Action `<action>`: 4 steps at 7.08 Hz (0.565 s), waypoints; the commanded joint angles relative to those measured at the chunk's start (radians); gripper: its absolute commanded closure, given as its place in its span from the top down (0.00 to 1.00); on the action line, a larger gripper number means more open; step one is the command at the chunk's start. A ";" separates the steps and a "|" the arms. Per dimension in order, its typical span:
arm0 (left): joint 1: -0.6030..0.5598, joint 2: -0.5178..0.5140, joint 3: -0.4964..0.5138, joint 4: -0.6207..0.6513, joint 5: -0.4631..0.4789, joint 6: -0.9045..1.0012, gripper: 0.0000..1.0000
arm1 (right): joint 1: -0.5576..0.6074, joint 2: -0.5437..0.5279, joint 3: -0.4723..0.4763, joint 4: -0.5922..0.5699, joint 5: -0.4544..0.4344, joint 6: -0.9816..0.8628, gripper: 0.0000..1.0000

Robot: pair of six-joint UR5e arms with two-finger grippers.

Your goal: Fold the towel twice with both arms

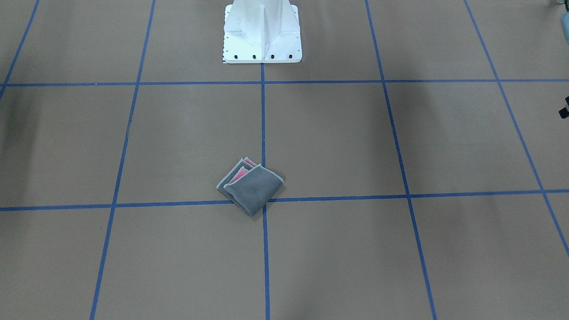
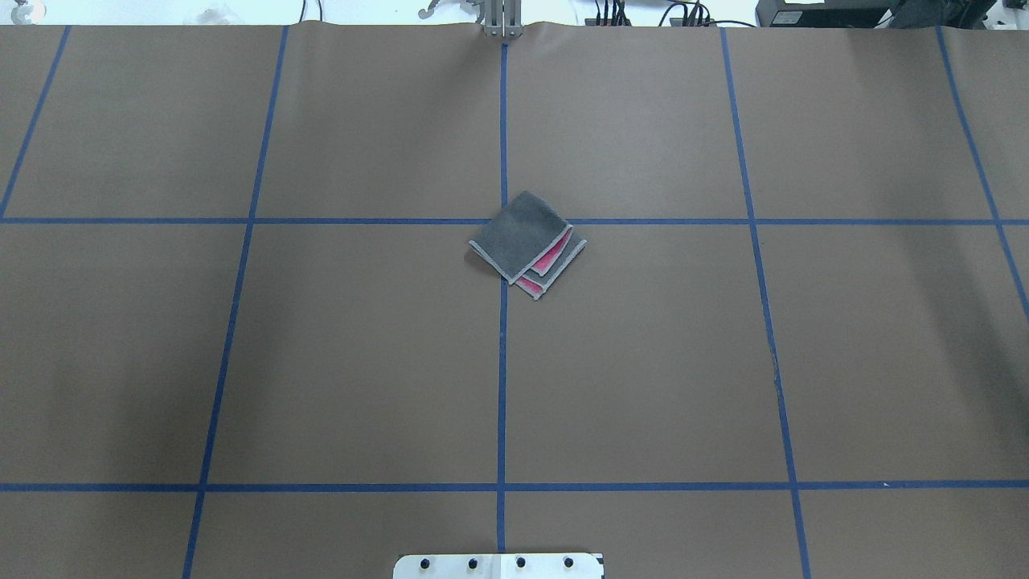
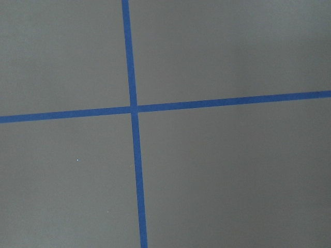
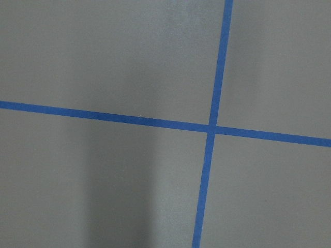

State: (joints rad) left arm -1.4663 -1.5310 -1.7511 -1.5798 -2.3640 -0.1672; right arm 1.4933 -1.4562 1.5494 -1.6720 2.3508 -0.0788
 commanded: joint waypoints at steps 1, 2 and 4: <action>-0.002 -0.003 -0.005 0.000 0.002 0.000 1.00 | -0.008 0.057 0.001 -0.078 -0.004 -0.013 1.00; -0.002 -0.006 -0.007 0.000 0.009 0.002 1.00 | -0.007 0.068 0.001 -0.089 -0.005 -0.013 1.00; -0.002 -0.009 -0.002 -0.002 0.022 0.005 1.00 | -0.004 0.071 0.008 -0.089 -0.007 -0.015 1.00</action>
State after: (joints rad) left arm -1.4680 -1.5383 -1.7565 -1.5810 -2.3477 -0.1645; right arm 1.4878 -1.3894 1.5530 -1.7573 2.3448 -0.0929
